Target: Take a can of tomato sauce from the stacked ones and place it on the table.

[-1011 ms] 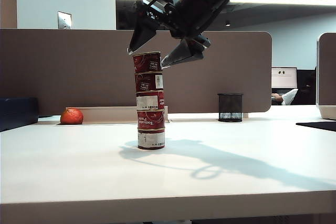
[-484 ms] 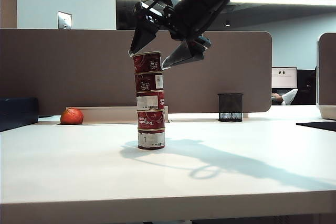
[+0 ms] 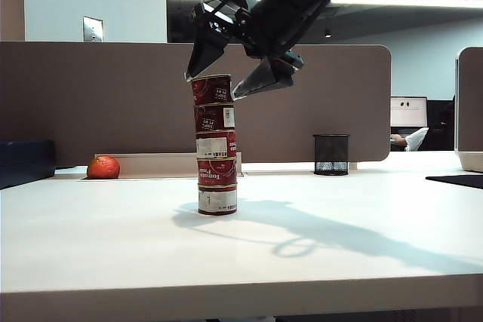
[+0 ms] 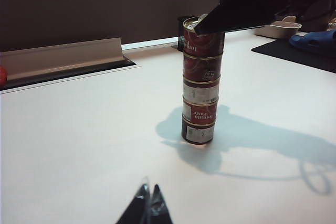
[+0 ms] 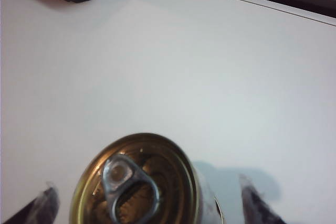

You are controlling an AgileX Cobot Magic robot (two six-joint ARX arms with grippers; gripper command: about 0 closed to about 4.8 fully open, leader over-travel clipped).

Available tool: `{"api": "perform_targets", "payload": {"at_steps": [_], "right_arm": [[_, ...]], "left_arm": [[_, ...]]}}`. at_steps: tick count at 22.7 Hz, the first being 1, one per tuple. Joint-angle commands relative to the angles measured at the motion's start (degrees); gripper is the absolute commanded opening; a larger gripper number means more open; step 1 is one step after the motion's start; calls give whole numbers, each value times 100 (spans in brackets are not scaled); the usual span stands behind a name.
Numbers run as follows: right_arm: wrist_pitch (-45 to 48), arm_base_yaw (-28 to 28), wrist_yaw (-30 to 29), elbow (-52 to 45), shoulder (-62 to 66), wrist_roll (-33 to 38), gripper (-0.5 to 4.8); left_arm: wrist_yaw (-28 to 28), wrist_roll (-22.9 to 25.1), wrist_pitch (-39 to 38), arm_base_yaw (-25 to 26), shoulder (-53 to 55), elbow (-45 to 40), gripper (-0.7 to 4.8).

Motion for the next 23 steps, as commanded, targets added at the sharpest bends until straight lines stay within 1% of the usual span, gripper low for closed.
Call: {"api": "perform_targets", "payload": {"at_steps": [1,10,11,12,15,19,20,23], "right_arm": [[107,13,9,24,-24,-17,479],[96,15,7,24,-24,-15,479],[98,15,4,24,-24,-15,460],[96,15,2,24,-24,-15,453],[94,20,-11,24,-24,-13,444],[96,22,-39,24,-24,-15,370],[96,22,-46,24,-24,-15,362],[96,22,-57,24,-24,-15,362]], "left_arm": [[-15,-11,52,4,2,13,-6],[-15,-11,52,4,2,13,-6],[-15,-11,52,4,2,13,-6],[-15,-11,52,4,2,13,-6],[-15,-11,52,4,2,13,-6],[-15,-11,52,4,2,13,-6],[-15,-11,52,4,2,13,-6],[-15,-11,52,4,2,13,-6]]}}
